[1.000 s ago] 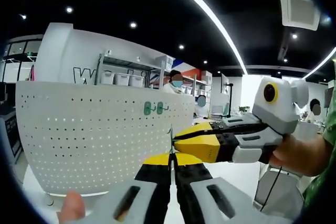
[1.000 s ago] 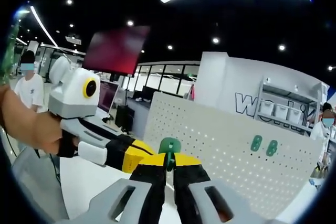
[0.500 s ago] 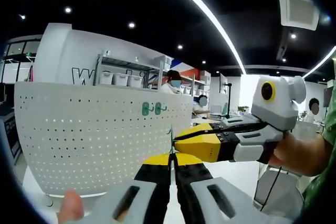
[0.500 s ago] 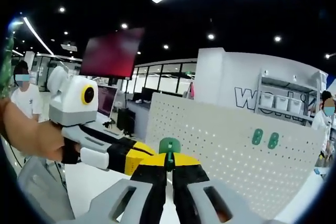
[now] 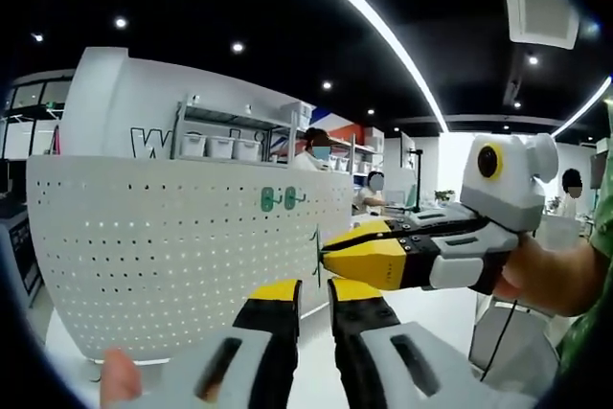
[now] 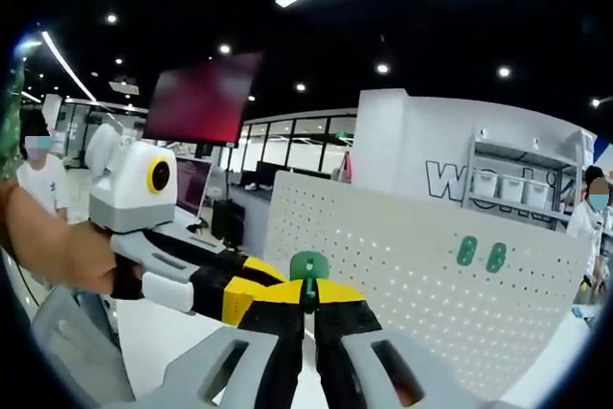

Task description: Insert the hook assembly into the mounting plate slot until the hook locks in place.

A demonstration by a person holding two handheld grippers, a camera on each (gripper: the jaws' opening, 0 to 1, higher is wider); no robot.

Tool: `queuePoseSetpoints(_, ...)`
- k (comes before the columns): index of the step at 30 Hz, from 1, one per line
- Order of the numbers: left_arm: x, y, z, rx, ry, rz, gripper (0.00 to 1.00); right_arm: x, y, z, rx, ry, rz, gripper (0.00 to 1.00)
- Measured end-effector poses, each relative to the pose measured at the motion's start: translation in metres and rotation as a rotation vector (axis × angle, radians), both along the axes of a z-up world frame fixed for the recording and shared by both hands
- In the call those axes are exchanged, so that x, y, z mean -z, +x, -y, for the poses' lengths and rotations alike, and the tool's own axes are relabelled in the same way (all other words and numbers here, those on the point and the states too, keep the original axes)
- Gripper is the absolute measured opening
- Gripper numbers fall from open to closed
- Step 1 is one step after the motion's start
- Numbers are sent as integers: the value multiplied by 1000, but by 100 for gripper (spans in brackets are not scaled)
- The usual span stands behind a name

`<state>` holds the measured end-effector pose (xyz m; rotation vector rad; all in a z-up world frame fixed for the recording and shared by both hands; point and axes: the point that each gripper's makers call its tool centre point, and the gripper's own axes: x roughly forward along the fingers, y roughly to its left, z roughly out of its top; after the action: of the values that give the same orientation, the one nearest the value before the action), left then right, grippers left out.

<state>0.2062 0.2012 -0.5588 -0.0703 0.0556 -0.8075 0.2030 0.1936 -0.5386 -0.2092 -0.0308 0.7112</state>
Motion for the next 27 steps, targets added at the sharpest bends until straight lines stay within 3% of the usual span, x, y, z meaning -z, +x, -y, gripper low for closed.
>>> queuePoseSetpoints(19,0,4,-4,-20,-19,7,45,-5,8,9,36,23,12,1)
queuePoseSetpoints(24,-1,5,-5,-25,-28,6,63,-8,9,11,42,30,15,1)
queuePoseSetpoints(27,-1,3,-2,-12,-31,9,66,-8,10,11,44,32,15,1)
